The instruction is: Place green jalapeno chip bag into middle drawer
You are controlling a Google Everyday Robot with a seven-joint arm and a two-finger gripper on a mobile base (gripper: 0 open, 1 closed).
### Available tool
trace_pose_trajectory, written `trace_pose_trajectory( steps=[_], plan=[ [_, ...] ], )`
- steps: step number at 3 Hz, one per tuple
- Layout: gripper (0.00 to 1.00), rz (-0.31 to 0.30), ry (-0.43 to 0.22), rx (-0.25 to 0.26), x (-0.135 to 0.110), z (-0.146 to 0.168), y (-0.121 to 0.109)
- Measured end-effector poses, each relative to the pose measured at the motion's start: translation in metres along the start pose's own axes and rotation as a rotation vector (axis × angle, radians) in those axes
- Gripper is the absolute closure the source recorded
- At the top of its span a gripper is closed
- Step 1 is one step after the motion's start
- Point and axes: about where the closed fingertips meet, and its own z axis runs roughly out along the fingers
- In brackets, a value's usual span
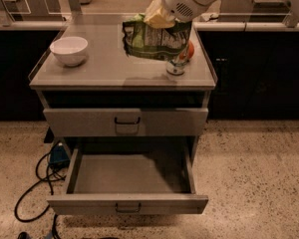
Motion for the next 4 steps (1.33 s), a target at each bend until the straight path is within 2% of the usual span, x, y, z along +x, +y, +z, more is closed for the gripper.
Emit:
trace_pose_trajectory(
  steps=[1, 2, 3, 4],
  plan=[
    [1.00, -0.005, -0.009, -0.007, -0.003, -0.004, 0.014],
    [1.00, -0.007, -0.048, -0.015, -0.016, -0.014, 0.054],
    [1.00, 0.067, -0.029, -0.095, 0.008, 0.009, 0.091],
    [1.00, 0.144, 0.023, -0.166, 0.040, 0.039, 0.100]
  ],
)
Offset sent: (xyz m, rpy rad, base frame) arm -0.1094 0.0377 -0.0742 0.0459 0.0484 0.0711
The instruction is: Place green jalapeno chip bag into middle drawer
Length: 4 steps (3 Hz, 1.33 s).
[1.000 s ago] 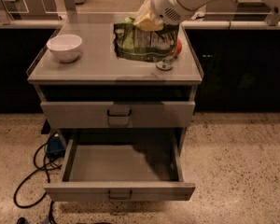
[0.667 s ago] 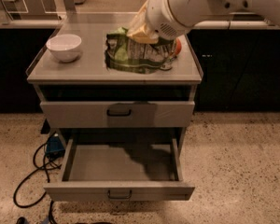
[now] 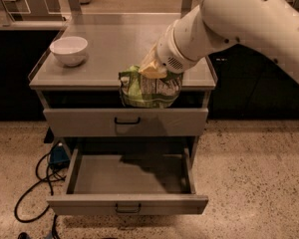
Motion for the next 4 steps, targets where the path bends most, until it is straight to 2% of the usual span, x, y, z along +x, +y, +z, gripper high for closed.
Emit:
trace_pose_trajectory(
  steps=[1, 2, 3, 4],
  plan=[
    [1.00, 0.093, 0.068, 0.013, 0.046, 0.021, -0.011],
    [0.99, 0.093, 0.068, 0.013, 0.046, 0.021, -0.010],
    [0.90, 0.080, 0.057, 0.003, 0.047, 0.024, -0.004],
    [0.88, 0.033, 0.036, 0.045, 0.045, 0.014, 0.018]
  ],
)
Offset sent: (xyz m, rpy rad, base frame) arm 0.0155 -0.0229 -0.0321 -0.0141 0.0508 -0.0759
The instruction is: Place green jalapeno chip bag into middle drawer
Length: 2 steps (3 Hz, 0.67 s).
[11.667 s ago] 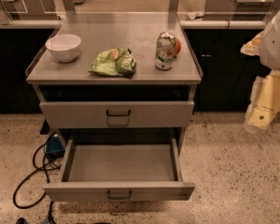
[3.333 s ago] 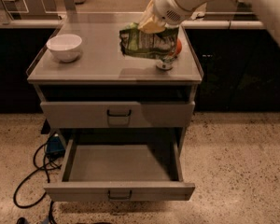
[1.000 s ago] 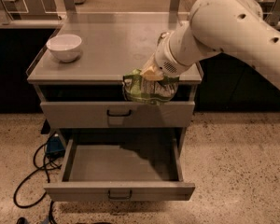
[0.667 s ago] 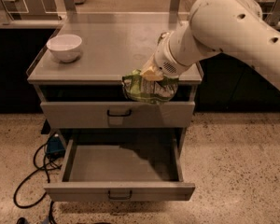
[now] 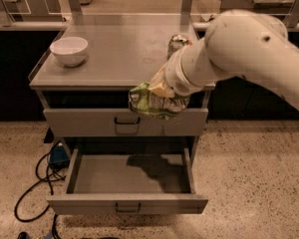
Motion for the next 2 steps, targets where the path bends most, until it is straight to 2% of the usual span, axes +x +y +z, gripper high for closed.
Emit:
trace_pose_trajectory(
  steps=[1, 2],
  plan=[
    [0.88, 0.063, 0.000, 0.012, 0.050, 0.031, 0.041],
    [0.89, 0.133, 0.067, -0.058, 0.114, 0.084, 0.089]
  ],
)
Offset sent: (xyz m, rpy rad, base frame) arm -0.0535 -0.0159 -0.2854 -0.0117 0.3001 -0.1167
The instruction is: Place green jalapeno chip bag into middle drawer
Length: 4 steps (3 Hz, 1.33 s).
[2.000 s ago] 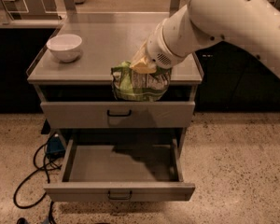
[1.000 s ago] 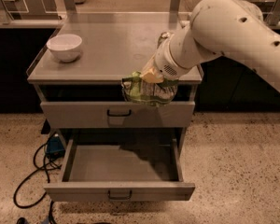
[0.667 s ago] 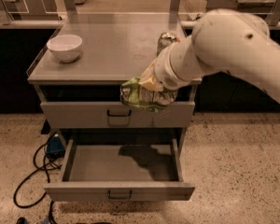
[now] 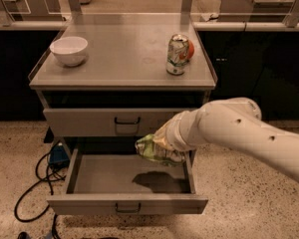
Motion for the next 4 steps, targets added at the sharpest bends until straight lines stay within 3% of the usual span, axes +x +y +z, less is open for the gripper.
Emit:
trace_pose_trajectory(
  steps=[1, 2, 3, 4],
  plan=[
    [0.89, 0.078, 0.110, -0.064, 0.054, 0.055, 0.019],
    [0.88, 0.141, 0.206, -0.118, 0.092, 0.098, 0.031],
    [0.88, 0.176, 0.259, -0.148, 0.112, 0.121, 0.039],
    [0.97, 0.178, 0.260, -0.149, 0.113, 0.122, 0.039]
  ],
)
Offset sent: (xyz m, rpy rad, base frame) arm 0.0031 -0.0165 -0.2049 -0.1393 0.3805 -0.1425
